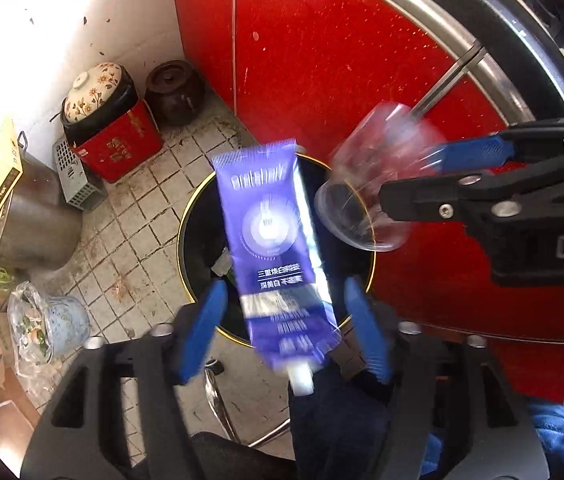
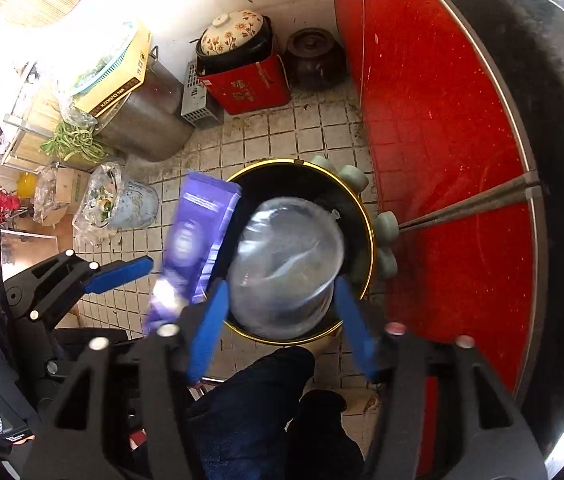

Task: Collect trash
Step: 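Carry toothpaste tube and clear cup to the bin and open both tools, then move both open tools back over the countertop, then grasp the blue snack wrapper with the left tool while the right tool grasps the crumpled foil, then carry snack wrapper and foil over the bin and open both tools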

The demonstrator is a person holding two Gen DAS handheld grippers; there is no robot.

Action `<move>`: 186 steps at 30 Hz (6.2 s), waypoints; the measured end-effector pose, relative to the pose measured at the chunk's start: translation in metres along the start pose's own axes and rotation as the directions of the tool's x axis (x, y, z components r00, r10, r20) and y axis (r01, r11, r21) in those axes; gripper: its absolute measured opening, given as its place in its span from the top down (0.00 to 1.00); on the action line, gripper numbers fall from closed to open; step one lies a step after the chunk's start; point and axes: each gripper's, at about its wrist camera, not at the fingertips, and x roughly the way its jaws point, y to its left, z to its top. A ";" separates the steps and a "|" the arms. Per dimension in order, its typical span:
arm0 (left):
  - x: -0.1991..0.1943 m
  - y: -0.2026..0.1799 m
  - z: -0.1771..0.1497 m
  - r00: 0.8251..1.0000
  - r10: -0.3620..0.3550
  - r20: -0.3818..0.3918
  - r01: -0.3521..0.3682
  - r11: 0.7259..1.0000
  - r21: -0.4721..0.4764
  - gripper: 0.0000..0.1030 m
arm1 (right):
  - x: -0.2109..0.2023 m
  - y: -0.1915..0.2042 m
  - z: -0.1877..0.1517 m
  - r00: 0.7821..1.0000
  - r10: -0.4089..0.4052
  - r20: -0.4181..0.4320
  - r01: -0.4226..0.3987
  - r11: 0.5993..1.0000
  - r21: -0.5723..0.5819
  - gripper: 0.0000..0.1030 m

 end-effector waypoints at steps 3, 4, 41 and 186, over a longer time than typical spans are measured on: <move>0.003 0.002 -0.002 1.000 0.004 -0.010 -0.004 1.000 -0.007 0.24 | 0.001 -0.001 0.000 1.000 0.010 -0.006 -0.010 1.000 -0.003 0.36; 0.003 0.003 -0.003 1.000 0.007 -0.008 -0.007 1.000 -0.008 0.23 | -0.001 -0.001 -0.001 1.000 0.009 -0.002 -0.009 1.000 -0.007 0.32; -0.142 -0.500 -0.015 0.903 -0.427 0.048 0.152 0.423 0.893 0.06 | -0.347 -0.237 -0.495 0.713 -0.638 0.291 -0.016 0.400 0.917 0.17; 0.069 0.038 -0.021 0.998 -0.051 0.025 0.053 0.994 -0.091 0.19 | 0.049 -0.001 0.009 0.999 -0.047 0.027 0.049 0.993 -0.104 0.35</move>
